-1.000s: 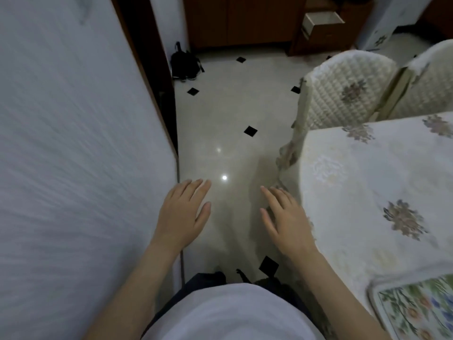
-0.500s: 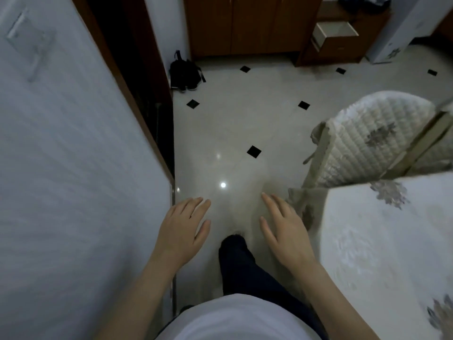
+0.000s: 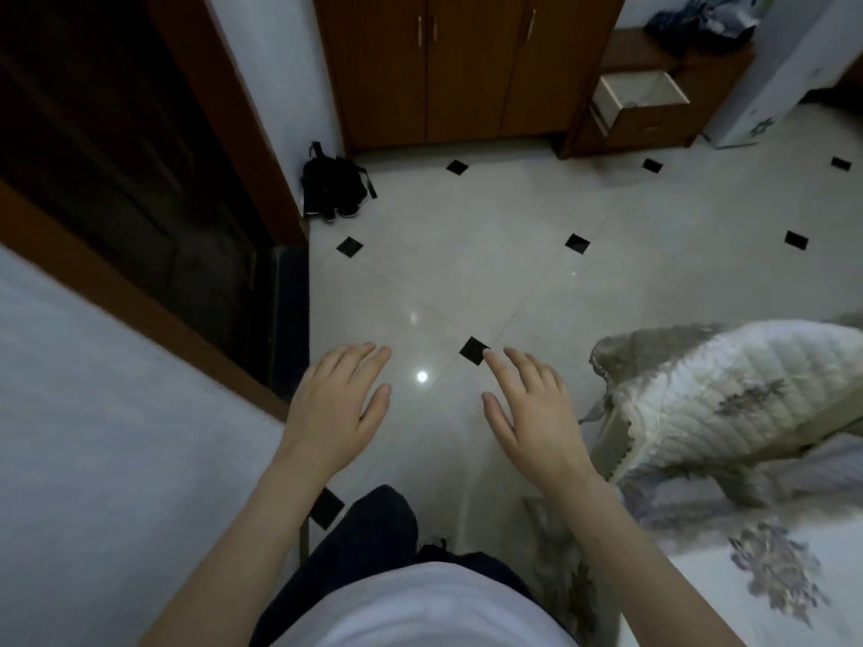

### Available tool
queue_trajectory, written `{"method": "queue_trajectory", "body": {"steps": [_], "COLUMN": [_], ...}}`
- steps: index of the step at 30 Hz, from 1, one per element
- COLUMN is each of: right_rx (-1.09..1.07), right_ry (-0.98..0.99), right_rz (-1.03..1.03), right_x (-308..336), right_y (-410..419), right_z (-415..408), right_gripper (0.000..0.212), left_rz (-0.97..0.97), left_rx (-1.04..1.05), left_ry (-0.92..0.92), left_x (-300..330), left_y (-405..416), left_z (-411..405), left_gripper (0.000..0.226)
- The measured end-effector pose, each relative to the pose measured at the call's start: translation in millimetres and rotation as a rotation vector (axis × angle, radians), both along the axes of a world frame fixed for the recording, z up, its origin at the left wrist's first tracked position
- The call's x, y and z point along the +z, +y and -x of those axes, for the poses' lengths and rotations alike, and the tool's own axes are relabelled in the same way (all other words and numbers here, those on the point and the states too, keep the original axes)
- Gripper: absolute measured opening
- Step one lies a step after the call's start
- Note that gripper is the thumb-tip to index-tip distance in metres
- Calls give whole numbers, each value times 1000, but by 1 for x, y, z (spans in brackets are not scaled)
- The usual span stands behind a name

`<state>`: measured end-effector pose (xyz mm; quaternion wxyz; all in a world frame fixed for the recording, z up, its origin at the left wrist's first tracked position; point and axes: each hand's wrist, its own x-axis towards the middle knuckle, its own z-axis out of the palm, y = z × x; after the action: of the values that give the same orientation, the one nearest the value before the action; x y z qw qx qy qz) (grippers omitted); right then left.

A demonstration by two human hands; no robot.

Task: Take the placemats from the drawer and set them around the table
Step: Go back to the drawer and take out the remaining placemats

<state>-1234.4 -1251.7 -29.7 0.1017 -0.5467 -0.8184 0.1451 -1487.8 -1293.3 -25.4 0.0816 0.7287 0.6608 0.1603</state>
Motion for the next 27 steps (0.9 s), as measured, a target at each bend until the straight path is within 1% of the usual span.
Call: {"method": "queue_trajectory", "body": {"steps": [5, 9, 17, 22, 27], "right_rx": [-59, -126, -276, -375, -430], "right_ry": [-26, -62, -82, -62, -45], "right_rz": [12, 13, -45, -85, -85], "right_x": [-15, -22, 6, 10, -6], "right_y": [82, 165, 328, 407, 489], "right_z": [4, 10, 11, -10, -50], "right_gripper": [51, 52, 50, 49, 48], "left_rz": [78, 87, -18, -22, 35], "left_rx": [-60, -115, -310, -371, -421], "left_ry": [-1, -26, -20, -13, -7], "left_x": [-22, -33, 6, 9, -12], "left_y": [93, 195, 411, 512, 594], "left_z": [2, 8, 8, -15, -65], "left_gripper": [51, 52, 50, 50, 50]}}
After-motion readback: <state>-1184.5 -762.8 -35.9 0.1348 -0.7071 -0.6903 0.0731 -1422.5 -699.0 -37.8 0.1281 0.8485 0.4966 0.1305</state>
